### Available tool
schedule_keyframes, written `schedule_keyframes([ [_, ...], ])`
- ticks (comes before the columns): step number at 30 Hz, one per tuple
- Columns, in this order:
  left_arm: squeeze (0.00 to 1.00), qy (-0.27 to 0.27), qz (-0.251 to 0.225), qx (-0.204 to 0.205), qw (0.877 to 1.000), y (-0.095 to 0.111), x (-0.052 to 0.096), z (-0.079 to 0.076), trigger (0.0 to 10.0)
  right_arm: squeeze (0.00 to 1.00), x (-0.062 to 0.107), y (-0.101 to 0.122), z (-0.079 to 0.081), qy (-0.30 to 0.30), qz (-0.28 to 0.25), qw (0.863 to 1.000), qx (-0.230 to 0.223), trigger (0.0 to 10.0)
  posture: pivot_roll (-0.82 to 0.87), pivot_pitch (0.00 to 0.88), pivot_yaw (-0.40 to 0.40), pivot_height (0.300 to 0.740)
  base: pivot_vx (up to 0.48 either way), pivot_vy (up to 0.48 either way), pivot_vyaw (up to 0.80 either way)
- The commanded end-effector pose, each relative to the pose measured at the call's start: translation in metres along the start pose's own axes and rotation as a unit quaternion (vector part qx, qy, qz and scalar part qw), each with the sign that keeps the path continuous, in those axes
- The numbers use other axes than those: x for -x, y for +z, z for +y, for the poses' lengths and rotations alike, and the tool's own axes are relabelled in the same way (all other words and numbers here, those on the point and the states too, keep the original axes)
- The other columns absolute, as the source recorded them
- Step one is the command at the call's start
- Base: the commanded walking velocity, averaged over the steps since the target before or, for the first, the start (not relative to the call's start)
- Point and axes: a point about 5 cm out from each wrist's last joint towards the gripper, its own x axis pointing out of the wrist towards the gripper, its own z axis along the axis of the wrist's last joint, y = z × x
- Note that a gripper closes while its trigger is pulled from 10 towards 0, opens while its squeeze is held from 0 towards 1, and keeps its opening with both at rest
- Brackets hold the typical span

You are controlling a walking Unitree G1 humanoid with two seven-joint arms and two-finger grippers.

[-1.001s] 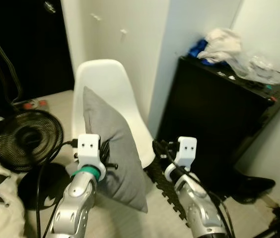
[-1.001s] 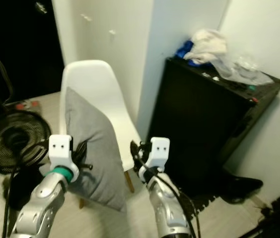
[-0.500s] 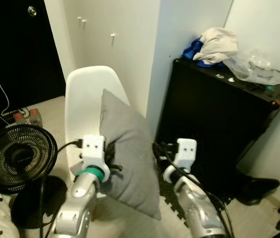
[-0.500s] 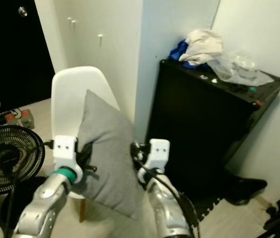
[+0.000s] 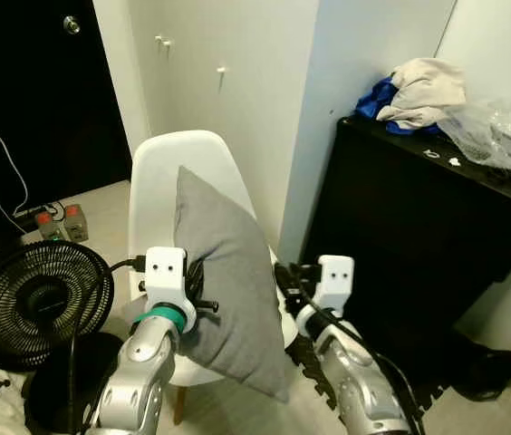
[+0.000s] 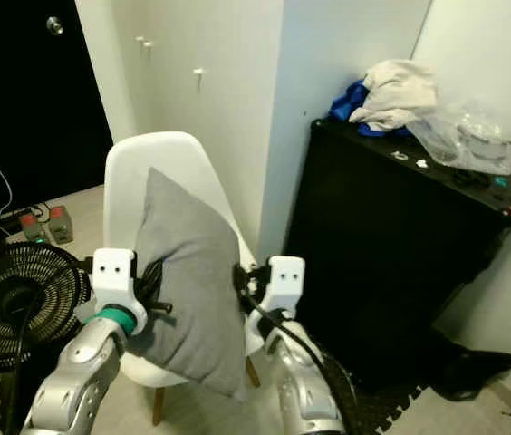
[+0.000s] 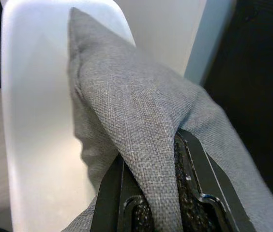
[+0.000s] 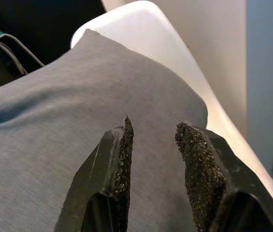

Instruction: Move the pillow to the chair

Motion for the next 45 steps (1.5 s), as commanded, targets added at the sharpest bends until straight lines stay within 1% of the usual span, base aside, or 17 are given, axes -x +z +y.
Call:
schedule_keyframes([
  [1,0.00,-0.008,-0.037,0.004,0.999,0.0142,-0.0005,-0.0037,10.0,0.00,0.0016,-0.0022,-0.0059,-0.009,0.007,1.000,0.005,10.0,-0.02,0.000,0.077,0.740,0.322,0.000,0.00],
  [25,0.00,-0.014,-0.037,0.000,0.999,0.0140,-0.0030,-0.0065,10.0,0.00,-0.0001,-0.0009,-0.0078,-0.011,0.007,1.000,0.008,10.0,-0.02,0.000,0.081,0.740,0.322,0.000,0.00],
  [30,0.00,-0.003,-0.030,-0.012,0.999,0.0114,-0.0040,-0.0057,10.0,0.00,-0.0011,-0.0008,-0.0074,-0.014,0.010,1.000,0.007,10.0,-0.02,0.000,0.078,0.740,0.000,0.000,0.00],
  [45,0.00,0.002,-0.033,-0.014,0.999,0.0114,-0.0038,-0.0036,10.0,0.00,-0.0022,-0.0021,-0.0067,-0.012,0.015,1.000,0.005,10.0,-0.02,0.000,0.071,0.740,0.000,0.000,0.00],
])
